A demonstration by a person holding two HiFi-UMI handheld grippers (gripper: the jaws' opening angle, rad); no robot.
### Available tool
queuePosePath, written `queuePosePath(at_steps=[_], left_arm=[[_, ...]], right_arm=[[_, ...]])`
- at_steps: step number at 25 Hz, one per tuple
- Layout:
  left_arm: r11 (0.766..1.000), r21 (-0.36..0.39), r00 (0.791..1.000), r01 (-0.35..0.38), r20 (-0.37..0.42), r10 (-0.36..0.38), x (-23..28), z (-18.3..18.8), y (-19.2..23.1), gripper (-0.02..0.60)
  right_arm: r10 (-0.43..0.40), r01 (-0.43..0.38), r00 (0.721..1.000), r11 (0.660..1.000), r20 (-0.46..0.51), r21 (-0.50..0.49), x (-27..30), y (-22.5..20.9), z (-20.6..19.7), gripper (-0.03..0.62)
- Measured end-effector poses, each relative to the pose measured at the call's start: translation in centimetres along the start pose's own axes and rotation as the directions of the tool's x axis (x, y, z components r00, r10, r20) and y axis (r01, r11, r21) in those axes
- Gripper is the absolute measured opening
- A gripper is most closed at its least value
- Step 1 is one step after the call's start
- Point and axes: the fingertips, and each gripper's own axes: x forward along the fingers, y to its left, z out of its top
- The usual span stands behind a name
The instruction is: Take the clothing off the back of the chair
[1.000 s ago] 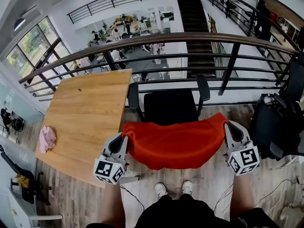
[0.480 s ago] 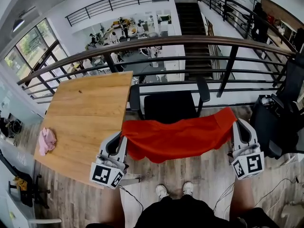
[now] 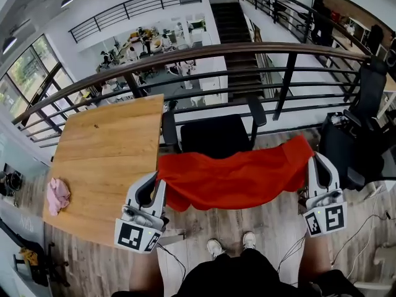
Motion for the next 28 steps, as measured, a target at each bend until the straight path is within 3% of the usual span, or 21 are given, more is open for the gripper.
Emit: queuePosePath(at_steps=[7,16,28], left_arm=[[1.000,0.004,1.000,0.014,0.008,-0.014,-1.5,0.8,-1.2,0.038],[0.998,0.005,0.998,-0.057,0.013,0.057,-4.8,2.9,-5.4,0.038],[0.992,-0.063,0.994,-0.111,-0.017,0.110,-9.3,3.5,-12.5,0.038]], right_arm=[[0.012,-0.012,1.000,1.000,0.017,0.004,-2.9,1.2,1.4,0.021],[0.084,-0.086,0.995,0.996,0.048,0.035,-7.0,1.5,2.7,0.021],[0.159,-0.161,0.985,0.986,0.063,0.034,-13.7,0.8,3.8,0.021]])
